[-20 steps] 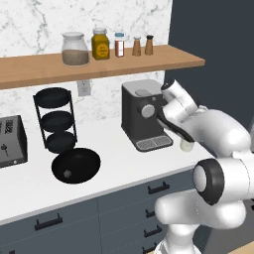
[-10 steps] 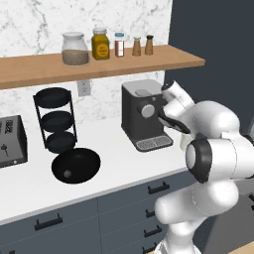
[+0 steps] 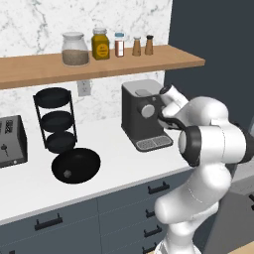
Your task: Grab a lemon wedge from the fridge and one ice cube from the ice bowl, and put them in the glass of lemonade.
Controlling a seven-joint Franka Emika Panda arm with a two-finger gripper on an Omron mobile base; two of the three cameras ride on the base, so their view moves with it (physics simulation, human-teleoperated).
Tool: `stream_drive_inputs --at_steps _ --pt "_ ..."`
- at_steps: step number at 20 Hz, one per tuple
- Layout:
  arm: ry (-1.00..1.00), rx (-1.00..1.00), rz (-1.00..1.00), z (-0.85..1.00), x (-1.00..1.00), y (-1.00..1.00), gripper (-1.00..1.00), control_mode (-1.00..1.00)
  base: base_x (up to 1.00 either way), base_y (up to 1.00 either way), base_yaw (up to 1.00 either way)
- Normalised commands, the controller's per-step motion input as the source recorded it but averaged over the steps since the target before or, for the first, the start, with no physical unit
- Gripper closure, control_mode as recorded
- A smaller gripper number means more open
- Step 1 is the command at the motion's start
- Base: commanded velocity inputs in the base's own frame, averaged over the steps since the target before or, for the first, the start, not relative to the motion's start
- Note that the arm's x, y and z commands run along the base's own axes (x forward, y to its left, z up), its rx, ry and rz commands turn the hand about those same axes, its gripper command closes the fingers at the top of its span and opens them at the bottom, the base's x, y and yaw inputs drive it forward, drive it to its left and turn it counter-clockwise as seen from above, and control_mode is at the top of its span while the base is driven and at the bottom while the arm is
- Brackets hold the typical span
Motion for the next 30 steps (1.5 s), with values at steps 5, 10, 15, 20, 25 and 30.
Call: stream_drive_inputs --at_steps 5,10,15,20,25,30 --pt "0.01 0.00 0.02 -0.28 0.31 -0.04 1.00 -1.00 0.00 0.00 0.00" --pt "0.00 0.00 0.02 -0.24 0.26 -0.10 1.00 -1.00 0.00 0.00 0.00" --pt "0.01 0.00 0.03 -0.18 0.04 -0.05 1.00 -1.00 0.00 0.00 0.00" --pt "0.00 0.00 0.00 0.09 -0.19 0.07 -1.00 -1.00 0.00 0.00 0.00" --pt "0.00 0.00 0.00 0.01 0.00 0.16 -1.00 -1.00 0.00 0.00 0.00" --pt "0.00 -0.03 0.00 0.25 -0.11 0.33 -1.00 -1.00 0.00 0.00 0.00"
